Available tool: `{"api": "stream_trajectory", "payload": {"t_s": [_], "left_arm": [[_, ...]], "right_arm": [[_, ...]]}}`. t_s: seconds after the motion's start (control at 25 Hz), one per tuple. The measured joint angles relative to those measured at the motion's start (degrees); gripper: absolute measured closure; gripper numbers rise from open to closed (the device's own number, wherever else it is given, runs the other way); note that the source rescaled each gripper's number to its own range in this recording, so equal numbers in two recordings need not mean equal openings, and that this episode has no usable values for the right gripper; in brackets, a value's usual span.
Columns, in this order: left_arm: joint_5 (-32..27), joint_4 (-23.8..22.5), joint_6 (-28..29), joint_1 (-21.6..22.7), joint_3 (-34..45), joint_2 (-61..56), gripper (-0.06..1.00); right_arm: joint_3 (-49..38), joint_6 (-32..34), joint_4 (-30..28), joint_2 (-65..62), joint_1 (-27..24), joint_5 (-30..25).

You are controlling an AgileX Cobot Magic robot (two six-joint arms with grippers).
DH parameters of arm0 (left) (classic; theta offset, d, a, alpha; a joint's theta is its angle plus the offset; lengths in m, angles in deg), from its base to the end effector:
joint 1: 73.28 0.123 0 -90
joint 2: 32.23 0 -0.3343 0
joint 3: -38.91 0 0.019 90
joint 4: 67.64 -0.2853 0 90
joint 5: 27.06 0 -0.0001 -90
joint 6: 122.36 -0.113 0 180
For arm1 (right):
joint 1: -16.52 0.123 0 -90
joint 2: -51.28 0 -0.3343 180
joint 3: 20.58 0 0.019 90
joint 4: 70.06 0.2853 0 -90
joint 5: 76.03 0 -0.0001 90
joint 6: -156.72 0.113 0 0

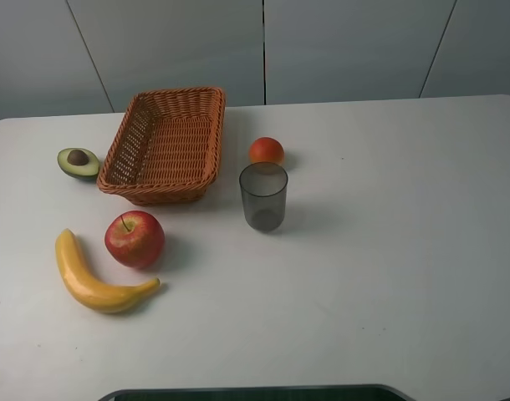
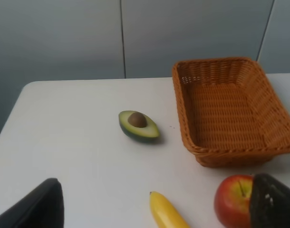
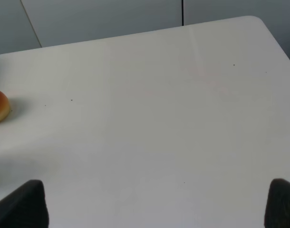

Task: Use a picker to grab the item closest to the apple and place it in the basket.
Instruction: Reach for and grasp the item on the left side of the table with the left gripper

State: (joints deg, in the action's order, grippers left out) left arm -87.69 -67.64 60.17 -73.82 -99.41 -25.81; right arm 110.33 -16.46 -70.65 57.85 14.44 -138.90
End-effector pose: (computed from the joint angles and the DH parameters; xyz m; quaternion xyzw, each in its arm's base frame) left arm -0.0256 0.0002 0.3287 -0.0141 0.8126 -0.0156 0.5824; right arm -0.0081 -0.0007 0.2838 0.0670 0.8569 0.0160 0.5108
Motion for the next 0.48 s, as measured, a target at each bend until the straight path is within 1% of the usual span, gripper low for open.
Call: {"api": "stream_trajectory", "payload": {"t_s": [0.2,0.48], "left_arm": [[-1.7,3.0,0.0,0.0,0.0,4.3,-0.06],[-1.9,3.3,-0.8,0.0,0.0,16.0,-0.06]], "right_arm": [[0.0,0.0,0.0,0.0,0.0,0.0],[0.0,0.0,0.0,0.0,0.0,0.0]]}}
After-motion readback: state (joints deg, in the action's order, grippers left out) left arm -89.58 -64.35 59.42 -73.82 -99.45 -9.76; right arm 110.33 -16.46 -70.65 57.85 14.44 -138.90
